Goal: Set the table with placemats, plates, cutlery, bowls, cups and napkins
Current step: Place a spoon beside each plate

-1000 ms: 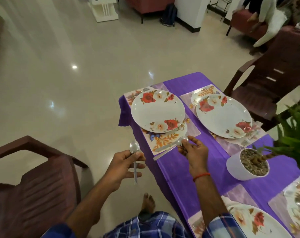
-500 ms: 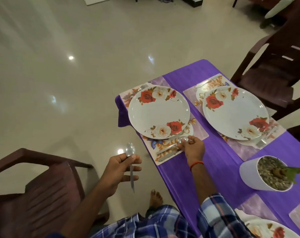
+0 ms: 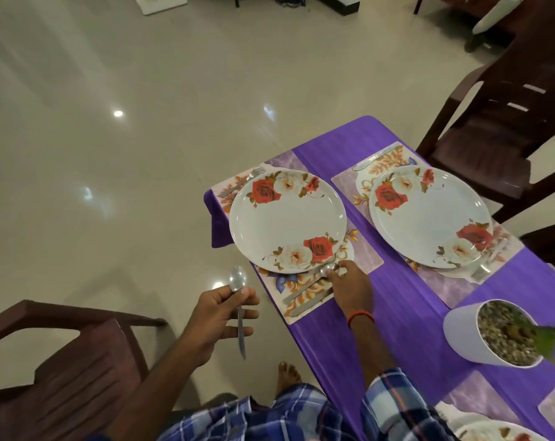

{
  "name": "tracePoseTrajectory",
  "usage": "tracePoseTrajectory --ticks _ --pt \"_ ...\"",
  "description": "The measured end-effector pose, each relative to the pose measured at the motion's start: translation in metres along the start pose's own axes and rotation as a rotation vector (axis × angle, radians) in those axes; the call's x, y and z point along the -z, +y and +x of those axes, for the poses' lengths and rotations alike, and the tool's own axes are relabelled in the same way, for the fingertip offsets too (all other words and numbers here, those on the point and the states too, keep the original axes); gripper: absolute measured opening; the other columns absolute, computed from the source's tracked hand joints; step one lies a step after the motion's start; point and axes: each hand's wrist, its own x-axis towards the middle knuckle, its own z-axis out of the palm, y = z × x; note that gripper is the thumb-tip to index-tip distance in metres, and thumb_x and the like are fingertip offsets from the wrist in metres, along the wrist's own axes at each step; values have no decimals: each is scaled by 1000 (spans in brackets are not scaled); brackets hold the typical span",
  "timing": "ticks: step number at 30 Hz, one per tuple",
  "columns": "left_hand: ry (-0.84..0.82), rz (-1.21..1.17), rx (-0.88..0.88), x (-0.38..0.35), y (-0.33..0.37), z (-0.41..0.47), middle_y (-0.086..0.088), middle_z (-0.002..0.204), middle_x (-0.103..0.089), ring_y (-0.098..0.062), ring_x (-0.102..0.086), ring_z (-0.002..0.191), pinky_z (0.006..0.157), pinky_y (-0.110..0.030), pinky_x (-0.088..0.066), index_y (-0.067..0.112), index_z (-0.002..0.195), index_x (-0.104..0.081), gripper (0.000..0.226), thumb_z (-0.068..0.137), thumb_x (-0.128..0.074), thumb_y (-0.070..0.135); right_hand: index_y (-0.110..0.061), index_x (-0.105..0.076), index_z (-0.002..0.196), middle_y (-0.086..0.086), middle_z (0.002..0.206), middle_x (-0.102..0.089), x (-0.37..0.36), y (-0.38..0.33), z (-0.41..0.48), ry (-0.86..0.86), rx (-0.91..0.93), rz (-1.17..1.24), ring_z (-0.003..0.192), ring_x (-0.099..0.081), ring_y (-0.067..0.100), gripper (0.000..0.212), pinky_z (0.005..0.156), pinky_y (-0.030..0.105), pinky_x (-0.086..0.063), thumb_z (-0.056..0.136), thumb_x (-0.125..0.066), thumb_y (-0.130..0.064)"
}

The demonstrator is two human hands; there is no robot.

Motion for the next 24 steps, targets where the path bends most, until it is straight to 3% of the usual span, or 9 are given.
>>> tracePoseTrajectory --ticks 5,8,15,18,21,24 --pt "-7 -1 10 8 6 10 -7 105 -78 -29 -76 94 80 -52 -63 10 112 -73 23 99 -63 26 -18 -61 130 6 115 -70 3 -1 0 9 7 -12 103 -65 23 41 79 35 -55 98 -60 -42" --pt "-19 4 26 17 13 20 -7 105 -78 -29 -76 95 80 -52 -63 9 113 -73 18 101 -60 16 -19 -64 127 0 100 -71 11 -16 -1 80 62 53 88 -67 15 37 68 29 -57 98 -61 -41" --pt "-117 53 -26 54 53 65 -8 107 -77 -29 -76 96 81 -52 -63 8 114 -72 20 103 -54 7 -23 -69 109 -7 86 -71 9 -114 12 55 210 325 81 -71 9 17 79 35 -61 94 -69 -33" --pt "-149 45 -79 74 80 87 -7 107 -77 -29 -76 96 81 -53 -63 7 115 -72 19 102 -59 9 -27 -71 108 -8 85 -68 -10 -173 13 -47 278 329 81 -65 7 19 76 25 -52 92 -70 -37" --pt "-208 49 -112 104 102 104 -7 107 -77 -30 -76 96 81 -51 -63 8 114 -74 19 99 -64 13 -28 -70 111 -11 82 -68 -42 -240 5 -274 344 399 75 -65 3 22 67 16 -48 93 -68 -40" --pt "-227 63 -119 138 122 120 -10 105 -78 -32 -76 94 80 -50 -63 5 114 -73 18 99 -64 9 -23 -69 111 -3 78 -70 -76 -291 -3 -444 386 470 70 -70 8 21 65 24 -56 93 -70 -33"
